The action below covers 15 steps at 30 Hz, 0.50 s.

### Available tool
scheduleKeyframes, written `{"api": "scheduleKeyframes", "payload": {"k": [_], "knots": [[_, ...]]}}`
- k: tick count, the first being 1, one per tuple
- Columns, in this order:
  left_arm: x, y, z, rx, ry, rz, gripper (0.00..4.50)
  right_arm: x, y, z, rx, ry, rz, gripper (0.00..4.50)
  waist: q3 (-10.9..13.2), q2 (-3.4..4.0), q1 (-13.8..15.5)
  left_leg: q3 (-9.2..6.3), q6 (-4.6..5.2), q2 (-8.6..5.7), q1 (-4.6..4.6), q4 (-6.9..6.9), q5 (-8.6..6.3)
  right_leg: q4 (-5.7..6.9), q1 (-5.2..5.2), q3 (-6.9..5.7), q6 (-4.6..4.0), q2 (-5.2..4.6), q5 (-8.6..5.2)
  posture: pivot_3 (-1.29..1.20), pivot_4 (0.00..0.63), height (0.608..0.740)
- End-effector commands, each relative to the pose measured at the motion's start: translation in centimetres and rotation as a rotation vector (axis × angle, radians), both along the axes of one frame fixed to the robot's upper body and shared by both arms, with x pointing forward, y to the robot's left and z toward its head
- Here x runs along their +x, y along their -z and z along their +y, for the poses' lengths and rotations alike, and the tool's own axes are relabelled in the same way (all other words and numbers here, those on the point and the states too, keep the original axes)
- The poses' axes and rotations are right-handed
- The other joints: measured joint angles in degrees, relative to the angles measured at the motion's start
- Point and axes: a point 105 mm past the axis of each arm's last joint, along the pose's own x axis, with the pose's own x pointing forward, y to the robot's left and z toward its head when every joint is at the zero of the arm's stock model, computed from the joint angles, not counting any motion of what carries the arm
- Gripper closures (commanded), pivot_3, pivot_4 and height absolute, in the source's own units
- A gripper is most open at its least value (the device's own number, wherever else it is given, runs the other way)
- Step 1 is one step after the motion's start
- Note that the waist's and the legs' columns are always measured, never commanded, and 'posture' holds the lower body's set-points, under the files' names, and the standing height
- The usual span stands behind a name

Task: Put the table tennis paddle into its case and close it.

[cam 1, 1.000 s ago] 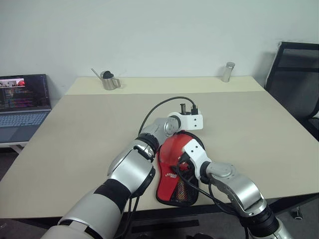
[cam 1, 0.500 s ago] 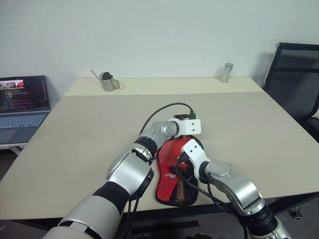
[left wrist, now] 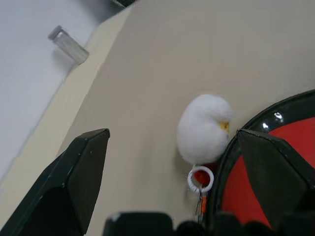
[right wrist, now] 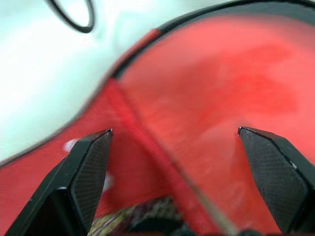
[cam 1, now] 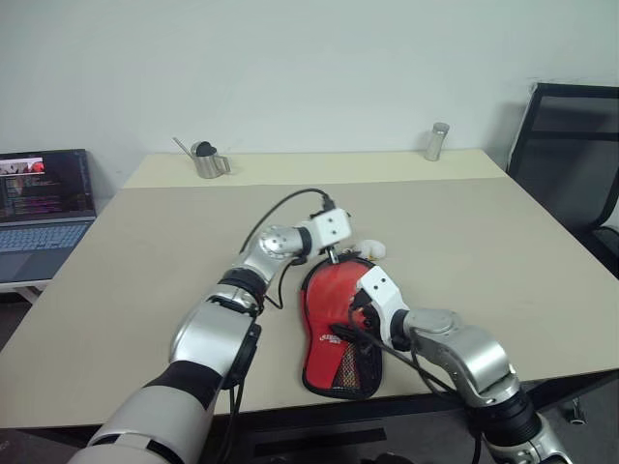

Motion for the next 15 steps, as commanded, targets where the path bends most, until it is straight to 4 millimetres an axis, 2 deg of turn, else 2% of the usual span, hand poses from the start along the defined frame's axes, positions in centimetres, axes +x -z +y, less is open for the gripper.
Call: {"api": "scheduleKeyframes", "payload": {"k": [1,4,7,9,12,15], "knots": [[-0.8,-1.3,3.4,-0.119,0.034,0.07,0.02,-1.0,-4.1,0.1,0.104,-0.092,-0.065,0.0,0.0,0.0,-0.2,-0.03,0.0,0.0,0.0,-0.01,0.0,0.01,0.0,-0.03,0.0,0.0,0.0,0.0,0.15,0.74],[-2.1,-1.0,6.2,-0.179,0.068,0.167,0.02,-1.1,-6.1,-0.1,0.167,-0.118,-0.095,0.0,0.0,0.0,-0.4,-0.11,0.0,0.02,0.01,-0.02,0.0,0.04,0.01,-0.11,0.01,0.02,-0.01,0.0,0.15,0.74],[-3.6,-0.7,8.8,-0.206,0.056,0.225,0.02,0.8,-7.5,-1.5,0.205,-0.038,-0.142,0.0,0.0,0.0,-0.7,-0.11,0.0,0.01,0.0,0.0,0.0,0.03,0.03,-0.08,0.0,0.0,-0.01,0.0,0.15,0.74],[-4.7,-0.7,10.1,-0.233,0.033,0.255,0.02,3.0,-7.3,-3.5,0.185,0.062,-0.166,0.0,0.0,0.0,-0.7,-0.1,0.0,-0.02,-0.01,0.01,0.0,0.02,0.04,-0.05,-0.03,-0.03,0.01,0.0,0.15,0.74],[-6.1,-0.8,11.0,-0.252,0.014,0.283,0.02,4.9,-6.6,-5.2,0.194,0.13,-0.158,0.0,0.0,-0.02,-0.4,-0.1,0.0,-0.05,0.0,0.03,0.0,0.01,0.07,-0.04,-0.02,-0.06,0.01,0.0,0.15,0.74],[-7.4,-0.4,11.7,-0.26,-0.017,0.312,0.02,7.0,-4.8,-6.9,0.177,0.208,-0.126,0.0,0.0,-0.01,-0.4,-0.09,0.0,-0.03,0.01,0.0,0.0,0.01,0.06,-0.01,-0.02,-0.05,0.0,0.0,0.15,0.74]]}}
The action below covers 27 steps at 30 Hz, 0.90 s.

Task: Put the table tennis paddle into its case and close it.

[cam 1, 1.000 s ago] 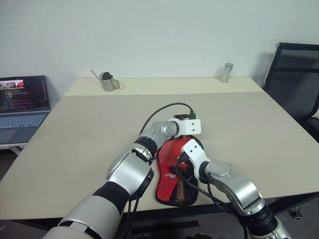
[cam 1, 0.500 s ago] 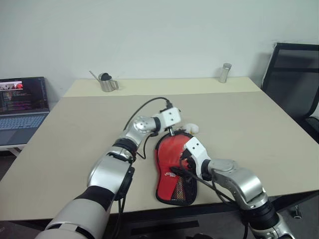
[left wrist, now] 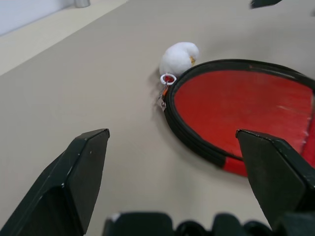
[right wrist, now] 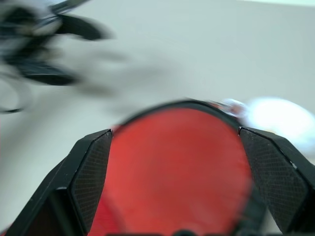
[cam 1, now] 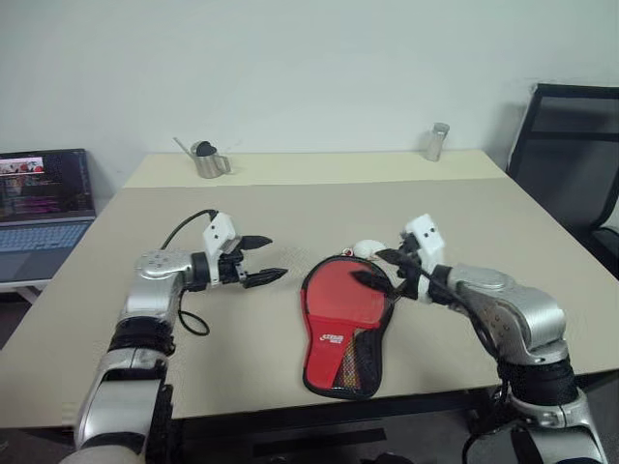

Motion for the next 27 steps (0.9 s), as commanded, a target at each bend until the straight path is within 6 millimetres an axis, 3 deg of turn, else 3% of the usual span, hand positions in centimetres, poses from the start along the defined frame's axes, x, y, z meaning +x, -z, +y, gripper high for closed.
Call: {"api": "scheduleKeyframes", "payload": {"k": [1,8,16,19,27], "knots": [[-1.3,-1.7,0.1,-0.024,-0.006,-0.034,0.02,2.2,0.6,-1.4,-0.003,0.064,-0.025,0.0,0.0,0.0,-0.1,0.02,0.0,0.02,0.01,-0.01,0.0,0.0,0.0,0.01,0.01,0.01,0.0,0.0,0.15,0.74],[-2.3,-1.8,0.1,-0.024,-0.032,-0.021,0.02,4.2,3.9,-1.2,-0.005,0.117,0.048,0.0,0.0,0.01,-0.4,0.04,0.0,0.03,0.02,-0.03,0.0,0.01,-0.02,0.06,0.04,0.04,-0.02,0.0,0.15,0.74],[-2.5,-1.9,0.3,-0.007,-0.046,-0.024,0.02,5.3,5.8,0.0,0.044,0.108,0.096,0.0,0.0,0.01,-0.4,0.07,0.0,0.03,0.03,-0.03,0.0,0.0,-0.02,0.09,0.05,0.03,-0.03,0.0,0.15,0.74],[-2.5,-2.0,0.2,-0.005,-0.045,-0.025,0.0,6.0,6.0,0.1,0.071,0.12,0.117,0.59,0.0,0.01,-0.4,0.08,0.0,0.04,0.05,-0.03,0.0,0.01,-0.02,0.1,0.05,0.04,-0.03,0.0,0.15,0.74],[-2.8,-1.8,0.2,0.01,-0.045,-0.024,0.0,5.6,7.1,1.5,0.055,0.012,0.166,3.39,0.0,0.01,-0.6,0.11,0.0,0.06,0.09,-0.07,0.0,0.0,-0.01,0.14,0.02,0.04,-0.02,0.0,0.15,0.74]]}}
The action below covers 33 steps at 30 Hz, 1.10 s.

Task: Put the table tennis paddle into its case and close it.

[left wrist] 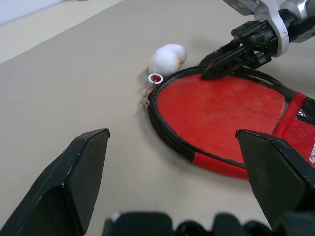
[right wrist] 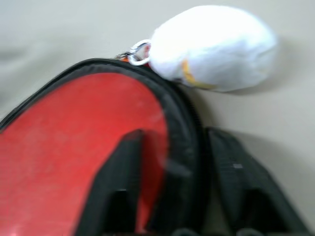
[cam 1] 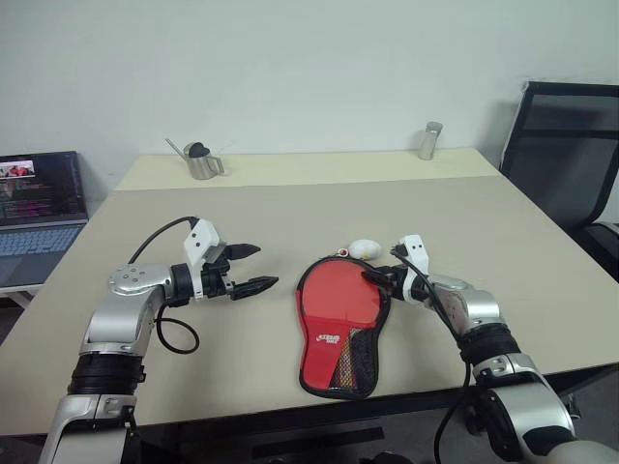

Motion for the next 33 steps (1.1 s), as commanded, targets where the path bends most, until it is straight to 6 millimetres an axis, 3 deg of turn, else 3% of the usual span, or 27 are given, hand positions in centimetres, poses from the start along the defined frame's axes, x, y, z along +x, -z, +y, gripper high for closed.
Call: {"api": "scheduleKeyframes", "payload": {"k": [1,4,11,18,33], "knots": [[-0.5,-1.2,0.0,0.019,0.016,-0.05,0.0,-0.5,0.3,1.2,-0.021,-0.093,0.006,3.68,0.0,0.0,-0.1,0.01,0.0,0.0,0.0,0.0,0.0,0.0,0.0,0.01,0.0,0.0,0.0,0.0,0.15,0.74],[-0.6,-1.1,0.0,0.023,0.016,-0.047,0.0,-1.0,0.5,2.0,-0.042,-0.155,-0.001,4.49,0.0,0.0,-0.2,0.03,0.0,0.03,0.07,-0.05,0.0,0.0,0.0,0.03,-0.01,0.02,-0.02,0.0,0.15,0.74],[-0.8,-0.8,-0.2,0.028,0.023,-0.038,0.0,-2.3,0.4,4.9,-0.093,-0.329,-0.041,4.49,0.0,0.0,-0.5,0.11,-0.01,0.09,0.17,-0.14,-0.01,0.01,0.0,0.11,-0.05,0.05,-0.05,0.0,0.15,0.74],[-0.8,-0.6,-0.4,0.033,0.031,-0.035,0.0,-2.1,-0.4,6.4,-0.082,-0.349,-0.065,4.49,0.0,0.0,-1.2,0.14,-0.01,0.16,0.23,-0.16,-0.01,0.04,0.0,0.14,-0.07,0.05,-0.05,0.0,0.15,0.74],[-0.6,-0.3,-0.6,0.04,0.032,-0.039,0.0,-0.7,0.3,5.4,-0.153,-0.253,-0.069,4.49,0.0,0.0,-1.4,0.2,-0.04,0.24,0.48,-0.1,0.01,0.18,0.1,0.3,-0.19,0.05,0.01,0.0,0.15,0.74]]}}
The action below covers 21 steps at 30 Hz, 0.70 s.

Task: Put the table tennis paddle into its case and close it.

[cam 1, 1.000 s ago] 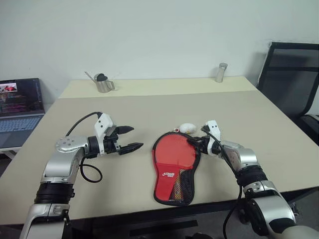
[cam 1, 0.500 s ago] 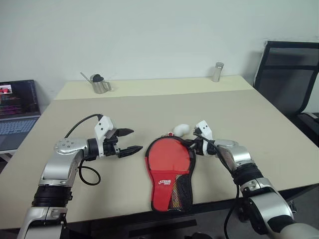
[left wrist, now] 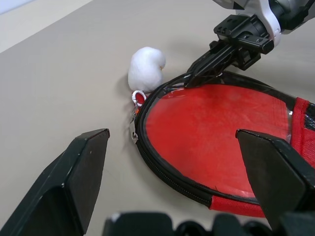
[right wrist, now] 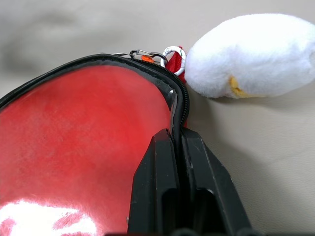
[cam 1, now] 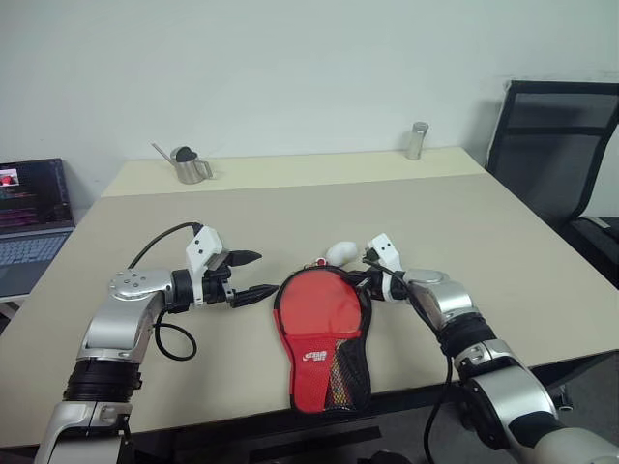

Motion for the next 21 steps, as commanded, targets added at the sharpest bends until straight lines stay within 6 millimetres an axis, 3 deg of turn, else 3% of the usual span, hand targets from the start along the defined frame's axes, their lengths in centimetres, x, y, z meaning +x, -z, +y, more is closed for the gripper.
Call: {"api": "scheduleKeyframes", "payload": {"k": [1,7,21], "knots": [[0.0,-1.1,-0.4,0.001,0.016,-0.052,0.0,-0.1,0.3,1.0,-0.016,-0.014,0.011,4.49,0.0,0.0,0.0,0.0,0.0,0.01,0.0,0.0,0.0,0.0,0.0,0.0,0.0,0.0,0.0,0.0,0.15,0.74],[0.0,-1.1,-0.4,0.0,0.017,-0.055,0.0,-0.1,0.9,1.6,-0.033,0.0,0.025,4.49,0.0,-0.01,-0.2,0.09,-0.01,0.14,0.06,0.0,0.0,0.0,0.0,0.03,-0.06,0.06,0.03,0.0,0.15,0.74],[0.0,-0.9,-0.6,0.003,0.022,-0.057,0.0,1.0,0.0,2.4,-0.013,0.048,-0.024,4.49,0.0,-0.01,-0.3,0.22,-0.02,0.8,0.56,-0.11,0.0,0.0,0.0,0.74,-0.86,1.02,0.32,0.0,0.15,0.74]]}}
